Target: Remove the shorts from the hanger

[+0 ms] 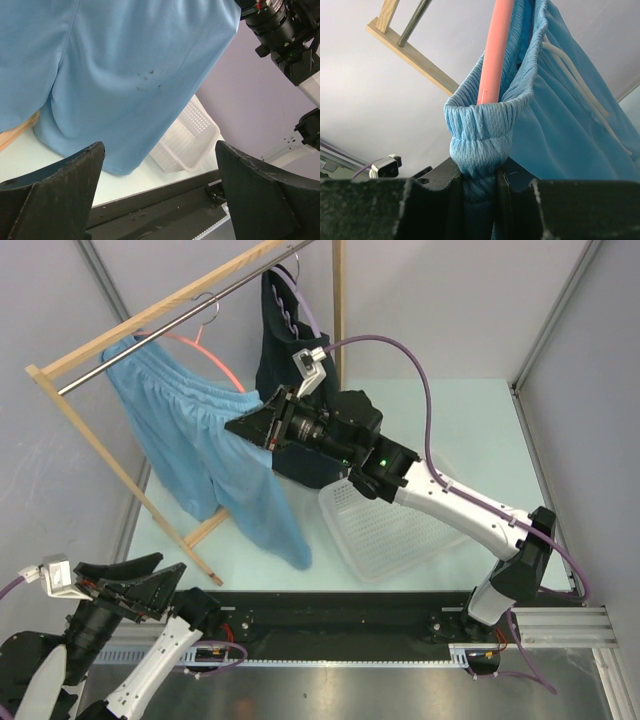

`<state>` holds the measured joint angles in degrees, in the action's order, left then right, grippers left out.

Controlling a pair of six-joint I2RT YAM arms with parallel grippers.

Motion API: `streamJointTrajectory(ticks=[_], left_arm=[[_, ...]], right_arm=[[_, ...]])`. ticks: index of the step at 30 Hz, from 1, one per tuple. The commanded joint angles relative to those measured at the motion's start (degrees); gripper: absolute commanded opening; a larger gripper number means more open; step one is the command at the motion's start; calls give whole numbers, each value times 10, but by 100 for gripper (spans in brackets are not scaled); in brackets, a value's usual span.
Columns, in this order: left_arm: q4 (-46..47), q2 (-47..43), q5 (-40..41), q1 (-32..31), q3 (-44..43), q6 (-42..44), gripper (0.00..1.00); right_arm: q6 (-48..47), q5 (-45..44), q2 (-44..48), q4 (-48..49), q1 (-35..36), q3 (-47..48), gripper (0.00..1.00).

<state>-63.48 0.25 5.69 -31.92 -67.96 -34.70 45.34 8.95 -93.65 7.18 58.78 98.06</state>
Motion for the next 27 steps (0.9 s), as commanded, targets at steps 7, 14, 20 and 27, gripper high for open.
streamJointTrajectory(ticks=[7, 14, 20, 27], left_arm=[[23, -51, -15, -1, 8, -13, 96], [25, -50, -17, -1, 11, -14, 97], [26, -49, -21, -1, 13, -16, 97], [31, -48, -25, -1, 20, -20, 97]], right_arm=[[-17, 41, 47, 73, -25, 26, 0], [-23, 48, 51, 74, -32, 30, 0], [-41, 44, 65, 60, -34, 37, 0], [-49, 42, 81, 52, -39, 35, 0]])
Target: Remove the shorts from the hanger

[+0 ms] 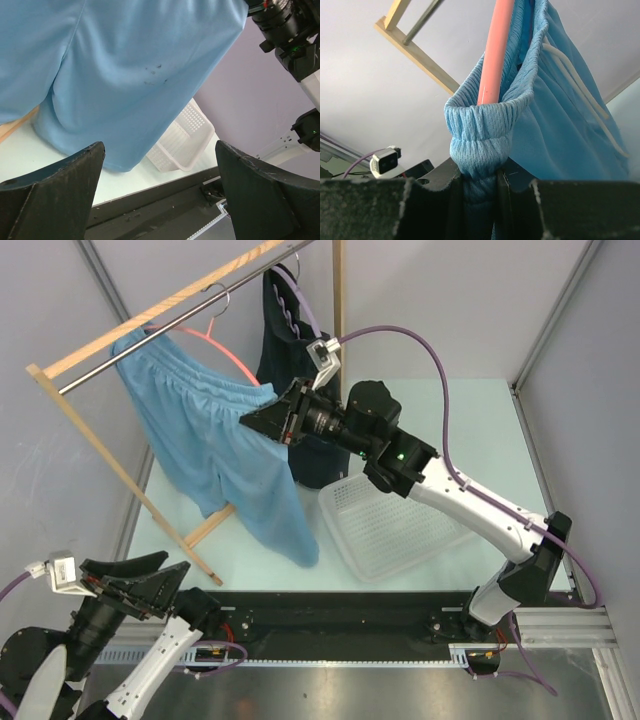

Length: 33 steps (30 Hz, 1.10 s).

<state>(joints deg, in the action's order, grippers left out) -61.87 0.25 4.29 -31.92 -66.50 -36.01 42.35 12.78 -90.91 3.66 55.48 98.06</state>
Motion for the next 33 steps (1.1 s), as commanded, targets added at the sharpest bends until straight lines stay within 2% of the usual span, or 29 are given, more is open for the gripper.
streamJointTrajectory(ticks=[1, 7, 11, 16, 18, 22, 26, 29, 31, 33], left_arm=[[15, -48, -11, -1, 5, -7, 97], [17, -48, -18, -1, 6, -12, 97], [24, -43, -28, -1, 9, -13, 97], [43, -18, -62, -1, 10, -7, 97], [51, -6, -75, -1, 13, -2, 97], [69, 77, -117, -2, 1, 13, 94], [47, 190, -84, -1, -52, 20, 90], [44, 234, -68, -1, -80, 39, 86], [67, 257, -56, -1, -80, 49, 83], [100, 276, -62, -1, -73, 67, 80]], right_arm=[[-18, 3, 56, 86, -6, 33, 0], [-9, -4, 93, 92, -13, -21, 0], [-13, -17, 144, 86, -18, -91, 0], [-110, -64, 186, -60, 17, -131, 0], [-178, -120, 187, -129, 65, -133, 0], [-238, -253, 169, -215, 144, -146, 0], [-274, -310, 156, -255, 194, -166, 0], [-300, -382, 154, -276, 235, -180, 0], [-299, -411, 158, -284, 246, -188, 0], [-296, -403, 171, -278, 248, -205, 0]])
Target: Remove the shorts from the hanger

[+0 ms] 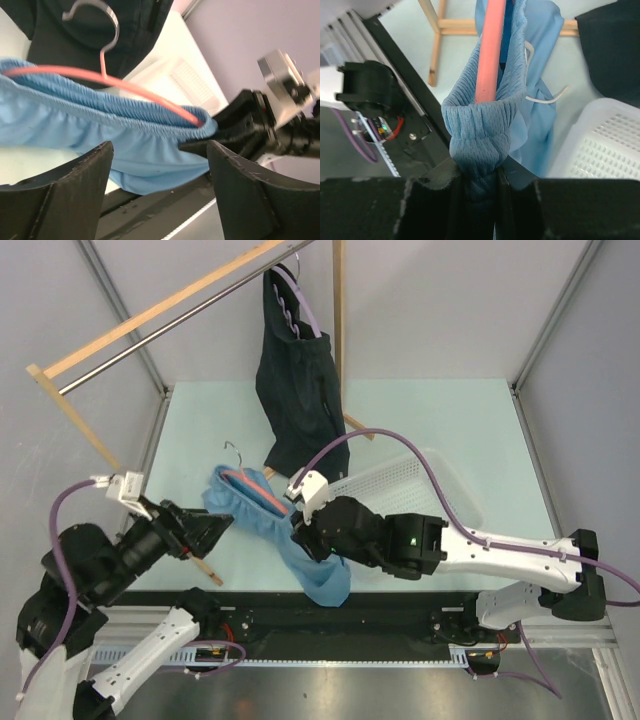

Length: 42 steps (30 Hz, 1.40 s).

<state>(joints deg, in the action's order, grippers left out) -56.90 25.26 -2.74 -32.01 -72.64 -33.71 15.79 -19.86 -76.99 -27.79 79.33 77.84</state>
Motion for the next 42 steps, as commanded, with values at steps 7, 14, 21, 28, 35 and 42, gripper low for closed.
streamJointTrajectory(ticks=[7, 14, 21, 28, 35, 42], left_arm=[[127, 89, 24, 0, 10, 97, 72], [169, 130, 27, 0, 28, 117, 69], [212, 149, 16, 0, 65, 117, 62], [245, 147, 17, 0, 81, 125, 17], [273, 136, 64, 0, 76, 176, 0], [271, 133, 73, 0, 73, 174, 0]], right_arm=[[-37, -12, 73, 69, 17, -34, 0], [-21, 47, 100, 99, 16, -43, 0], [-3, 109, 117, 139, 16, -46, 0], [35, 114, 123, 139, 16, -47, 7], [98, 40, 137, 111, 14, -47, 68], [113, 57, 127, 154, -23, -47, 73]])
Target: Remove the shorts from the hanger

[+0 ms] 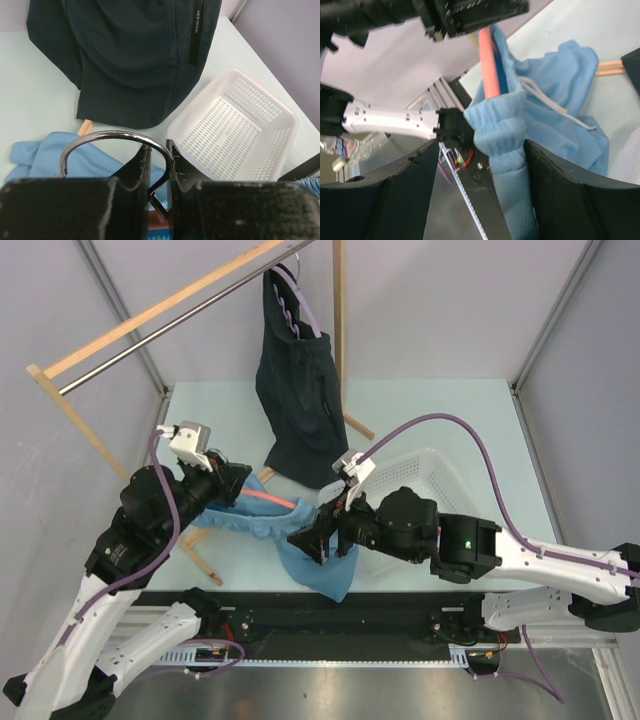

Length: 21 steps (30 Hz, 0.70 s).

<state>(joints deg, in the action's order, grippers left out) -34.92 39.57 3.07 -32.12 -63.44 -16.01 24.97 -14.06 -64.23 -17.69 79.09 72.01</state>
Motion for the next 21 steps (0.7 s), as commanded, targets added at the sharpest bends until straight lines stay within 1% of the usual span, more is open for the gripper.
streamJointTrajectory(ticks=[1, 3, 5, 6, 7, 10, 17, 19, 20, 21], left_arm=[[52, -11, 14, 1, -18, -6, 0], [55, -13, 6, 1, -14, -8, 0], [56, -18, -2, 1, -10, -11, 1], [58, -20, -3, 1, -8, -13, 0], [58, -22, -4, 0, -7, -20, 0], [59, -23, -7, 1, -4, -26, 0], [56, -29, -16, 1, 0, -32, 0], [54, -31, -15, 1, 2, -31, 0], [54, -31, -14, 1, 2, -31, 0], [52, -31, -14, 1, 2, -31, 0]], right_arm=[[23, -2, 0, 60, -25, 11, 73], [25, 2, -3, 68, -34, 11, 75], [31, 0, -5, 79, -45, 11, 79], [32, 3, -7, 83, -49, 11, 79], [33, 10, -10, 92, -53, 11, 79], [33, 15, -19, 105, -56, 11, 75], [51, 4, -28, 112, -61, 11, 43], [55, -3, -25, 108, -61, 11, 43], [54, -3, -23, 110, -61, 11, 52], [54, -3, -22, 112, -61, 11, 57]])
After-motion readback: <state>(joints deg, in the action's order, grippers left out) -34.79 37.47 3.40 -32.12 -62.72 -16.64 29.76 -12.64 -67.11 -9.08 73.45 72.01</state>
